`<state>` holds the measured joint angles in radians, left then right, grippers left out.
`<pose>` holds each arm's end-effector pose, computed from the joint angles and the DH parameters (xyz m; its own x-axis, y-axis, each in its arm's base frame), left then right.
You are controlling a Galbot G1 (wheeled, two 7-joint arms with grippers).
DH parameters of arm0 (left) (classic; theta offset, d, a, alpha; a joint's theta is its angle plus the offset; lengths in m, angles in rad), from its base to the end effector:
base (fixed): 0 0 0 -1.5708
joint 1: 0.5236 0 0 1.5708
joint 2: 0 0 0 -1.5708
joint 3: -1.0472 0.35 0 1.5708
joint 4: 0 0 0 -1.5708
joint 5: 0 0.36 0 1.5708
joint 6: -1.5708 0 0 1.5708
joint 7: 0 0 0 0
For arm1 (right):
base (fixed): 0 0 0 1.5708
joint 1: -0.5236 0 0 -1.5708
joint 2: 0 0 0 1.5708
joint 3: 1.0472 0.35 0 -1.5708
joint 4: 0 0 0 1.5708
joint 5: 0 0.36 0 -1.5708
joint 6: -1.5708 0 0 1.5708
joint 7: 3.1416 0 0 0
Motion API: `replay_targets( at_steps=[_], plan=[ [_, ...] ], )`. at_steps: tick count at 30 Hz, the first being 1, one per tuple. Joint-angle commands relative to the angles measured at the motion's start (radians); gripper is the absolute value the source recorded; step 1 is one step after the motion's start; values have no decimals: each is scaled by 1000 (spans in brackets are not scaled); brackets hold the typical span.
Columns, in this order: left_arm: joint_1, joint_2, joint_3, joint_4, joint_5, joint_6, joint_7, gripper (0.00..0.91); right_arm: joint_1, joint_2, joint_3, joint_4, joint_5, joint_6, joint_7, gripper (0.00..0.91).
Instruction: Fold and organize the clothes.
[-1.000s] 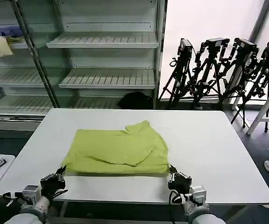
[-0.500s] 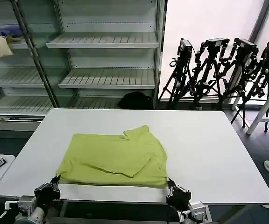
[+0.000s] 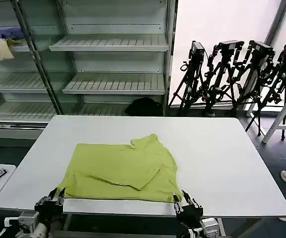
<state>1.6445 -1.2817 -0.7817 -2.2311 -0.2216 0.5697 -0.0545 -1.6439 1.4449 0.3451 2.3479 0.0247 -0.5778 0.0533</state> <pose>0.1693 0.1064 -0.2399 -0.8880 -0.1566 0.4324 -0.0834 0.9795 0.1834 0.1513 0.0330 -0.2267 -0.9035 -0.1584 0.3981 -0.1724 0.9850 0.0007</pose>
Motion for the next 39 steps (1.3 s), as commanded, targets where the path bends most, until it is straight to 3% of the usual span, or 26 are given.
replay_targets(
  at_steps=[1,3,8,16,21,30,39],
  plan=[
    [-141,0,-9,-7,64,-46,11,907,119,6,6,-6,58,-1,24,907],
    [-189,17,7,13,61,-57,54,907,213,1,6,-44,104,-2,32,907],
    [-369,75,76,121,1,-23,129,907,432,8,-7,-200,158,-5,-6,907],
    [-652,225,227,340,-54,11,170,907,762,37,-59,-524,167,-8,-6,907],
    [-739,292,297,481,-54,10,196,907,883,67,-63,-685,193,-9,-12,907],
    [-851,326,424,681,-75,12,228,907,1009,139,-51,-917,157,-7,-28,907],
    [-911,322,445,821,-119,12,276,907,1094,190,-32,-1066,102,-5,-30,907]
  ],
)
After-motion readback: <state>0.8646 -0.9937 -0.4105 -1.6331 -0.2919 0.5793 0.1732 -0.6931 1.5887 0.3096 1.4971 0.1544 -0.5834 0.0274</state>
